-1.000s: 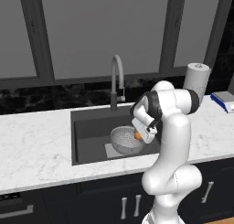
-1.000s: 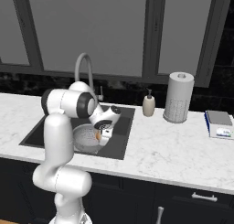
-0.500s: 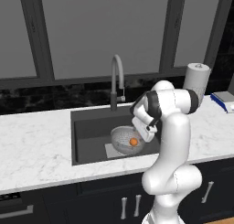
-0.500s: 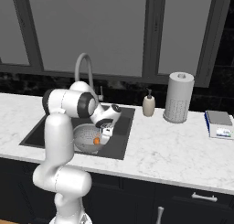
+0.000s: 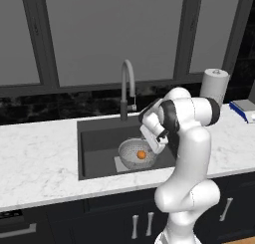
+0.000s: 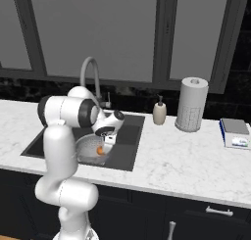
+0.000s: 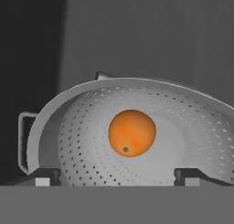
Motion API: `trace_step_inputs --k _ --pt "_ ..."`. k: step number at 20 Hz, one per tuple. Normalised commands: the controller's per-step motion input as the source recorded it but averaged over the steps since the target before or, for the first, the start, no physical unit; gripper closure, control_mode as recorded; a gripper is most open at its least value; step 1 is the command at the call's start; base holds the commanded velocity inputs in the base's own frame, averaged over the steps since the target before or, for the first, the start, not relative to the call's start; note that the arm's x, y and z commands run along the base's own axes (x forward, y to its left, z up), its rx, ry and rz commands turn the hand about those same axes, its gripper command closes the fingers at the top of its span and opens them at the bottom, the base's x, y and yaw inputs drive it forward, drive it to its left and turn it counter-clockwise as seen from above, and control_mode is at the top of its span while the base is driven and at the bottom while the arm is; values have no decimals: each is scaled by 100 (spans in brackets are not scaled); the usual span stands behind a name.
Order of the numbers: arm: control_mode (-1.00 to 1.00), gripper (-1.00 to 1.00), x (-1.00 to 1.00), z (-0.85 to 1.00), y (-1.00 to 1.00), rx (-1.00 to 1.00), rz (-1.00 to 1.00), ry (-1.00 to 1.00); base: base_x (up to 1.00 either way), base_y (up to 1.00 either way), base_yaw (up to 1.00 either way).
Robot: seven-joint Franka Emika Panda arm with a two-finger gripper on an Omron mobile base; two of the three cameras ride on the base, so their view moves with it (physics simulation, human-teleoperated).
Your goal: Put the colander in the sink, put the tangerine in the colander, and turn on the sink faucet and pour water over the colander.
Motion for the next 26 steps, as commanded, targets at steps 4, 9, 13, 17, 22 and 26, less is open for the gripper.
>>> trace_step_inputs --k 4,9,13,17,22,26 --pt "-100 -100 -30 46 8 2 0 -20 0 0 0" --pt "-100 -100 -29 75 -2 5 0 -18 0 0 0" --pt "-100 -100 -18 85 -28 7 0 -3 0 0 0" --pt "-100 -100 -1 100 -30 11 0 0 0 0 0" --pt "-100 -100 0 98 -20 14 0 6 0 0 0" --pt "-100 -100 25 67 -6 14 0 18 0 0 0"
